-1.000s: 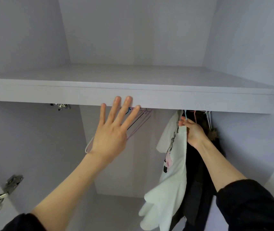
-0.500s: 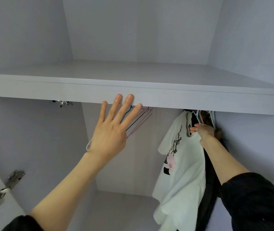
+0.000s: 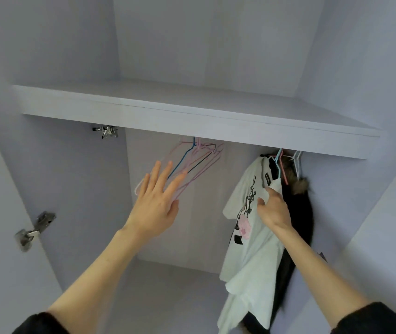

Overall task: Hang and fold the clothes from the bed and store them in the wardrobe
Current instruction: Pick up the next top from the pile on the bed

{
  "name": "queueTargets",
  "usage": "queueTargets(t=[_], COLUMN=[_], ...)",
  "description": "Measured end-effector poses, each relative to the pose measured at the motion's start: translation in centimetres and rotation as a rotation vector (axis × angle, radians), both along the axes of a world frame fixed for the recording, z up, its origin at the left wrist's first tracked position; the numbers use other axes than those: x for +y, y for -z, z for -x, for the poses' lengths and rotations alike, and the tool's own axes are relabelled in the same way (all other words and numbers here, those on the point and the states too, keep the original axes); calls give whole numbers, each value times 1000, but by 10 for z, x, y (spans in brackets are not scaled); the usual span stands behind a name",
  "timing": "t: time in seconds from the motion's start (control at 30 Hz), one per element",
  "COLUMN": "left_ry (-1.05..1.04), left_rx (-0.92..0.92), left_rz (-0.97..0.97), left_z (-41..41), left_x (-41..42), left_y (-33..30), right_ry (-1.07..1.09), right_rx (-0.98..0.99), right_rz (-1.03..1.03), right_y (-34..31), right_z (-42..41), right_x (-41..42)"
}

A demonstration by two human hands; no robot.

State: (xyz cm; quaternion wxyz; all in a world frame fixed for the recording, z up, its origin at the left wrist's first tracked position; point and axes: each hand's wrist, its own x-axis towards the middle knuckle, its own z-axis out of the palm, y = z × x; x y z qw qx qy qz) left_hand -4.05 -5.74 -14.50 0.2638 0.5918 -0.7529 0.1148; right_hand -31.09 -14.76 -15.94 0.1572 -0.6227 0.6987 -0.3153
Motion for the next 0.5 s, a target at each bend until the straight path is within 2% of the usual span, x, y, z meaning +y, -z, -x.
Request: queueTargets(t=[0.1,0.2,0.33,0.5], left_ry=[-5,-142,-269,-488], left_rx=[173,372,468,566], left_rz=[-82,-131,-136,-219], left_z=[-21,-49,-93,-150], left_x=[41,92,194,339], left_y=[19,37,72,113], right_ry=[-165,-386,-695,-1020], right_rx=[77,102,71,78], right_rz=[-92,-131,-169,-388], right_y=[1,6,38,79], right_z=[-40,-94,-175,-265], right_x=[32,70,152,275])
